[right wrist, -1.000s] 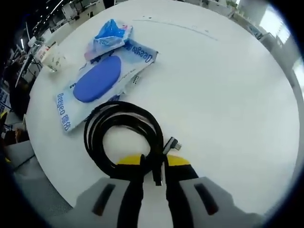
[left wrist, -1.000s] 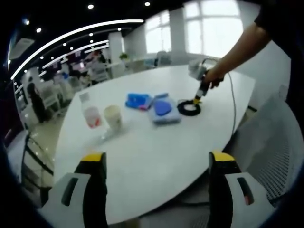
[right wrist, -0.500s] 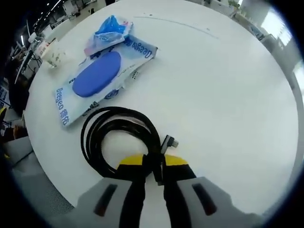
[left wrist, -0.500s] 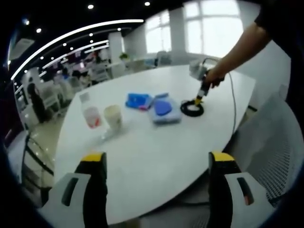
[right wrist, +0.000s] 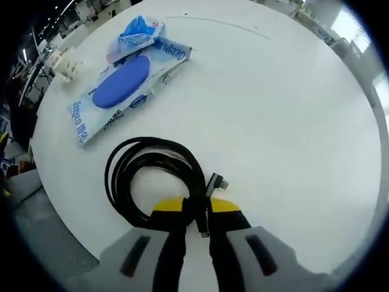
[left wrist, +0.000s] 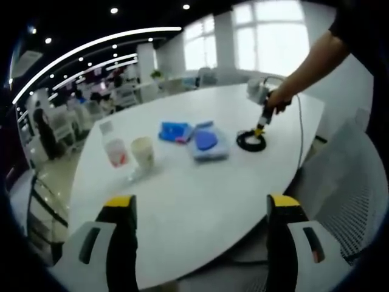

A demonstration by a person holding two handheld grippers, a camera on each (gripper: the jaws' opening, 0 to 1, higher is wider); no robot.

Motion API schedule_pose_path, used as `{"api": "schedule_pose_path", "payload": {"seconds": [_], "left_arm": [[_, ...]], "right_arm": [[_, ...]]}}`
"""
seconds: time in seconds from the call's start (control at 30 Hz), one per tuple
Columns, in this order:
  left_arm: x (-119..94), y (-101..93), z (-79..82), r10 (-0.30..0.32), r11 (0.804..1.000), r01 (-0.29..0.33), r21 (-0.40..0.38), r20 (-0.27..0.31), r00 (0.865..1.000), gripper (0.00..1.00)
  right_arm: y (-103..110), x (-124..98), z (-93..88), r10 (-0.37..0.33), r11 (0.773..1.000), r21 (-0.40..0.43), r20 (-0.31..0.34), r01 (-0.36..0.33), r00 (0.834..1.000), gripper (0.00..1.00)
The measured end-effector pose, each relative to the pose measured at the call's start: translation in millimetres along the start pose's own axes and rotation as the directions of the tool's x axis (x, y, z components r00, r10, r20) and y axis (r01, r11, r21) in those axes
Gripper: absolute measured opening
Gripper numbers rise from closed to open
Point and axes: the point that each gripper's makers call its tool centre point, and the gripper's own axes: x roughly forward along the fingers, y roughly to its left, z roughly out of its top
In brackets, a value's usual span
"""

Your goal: Arrange the tabletop items into an orderly group along one side of the table until the central work area is clear of visible clutter.

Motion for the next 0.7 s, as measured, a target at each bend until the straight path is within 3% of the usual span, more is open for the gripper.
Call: {"api": "schedule_pose_path", "payload": {"seconds": [0.33,0.7], "left_arm": [[-0.3,-2.1,0.9,-0.006,1.000,0.006,0.004,0.005,1.000,0.85],[-0.1,-2.4,1.9,-0.008,1.000,0.008,0.004,0.009,1.000,0.85]], "right_arm": [[-0.9,-1.9,-9.0,-0.009,1.000,0.008,-0.003,0.009,1.000,0.13],[-2.2,-4.0,-5.1,-0.019,1.000,-0.014,0.009,0.020,1.000,0.16]]}}
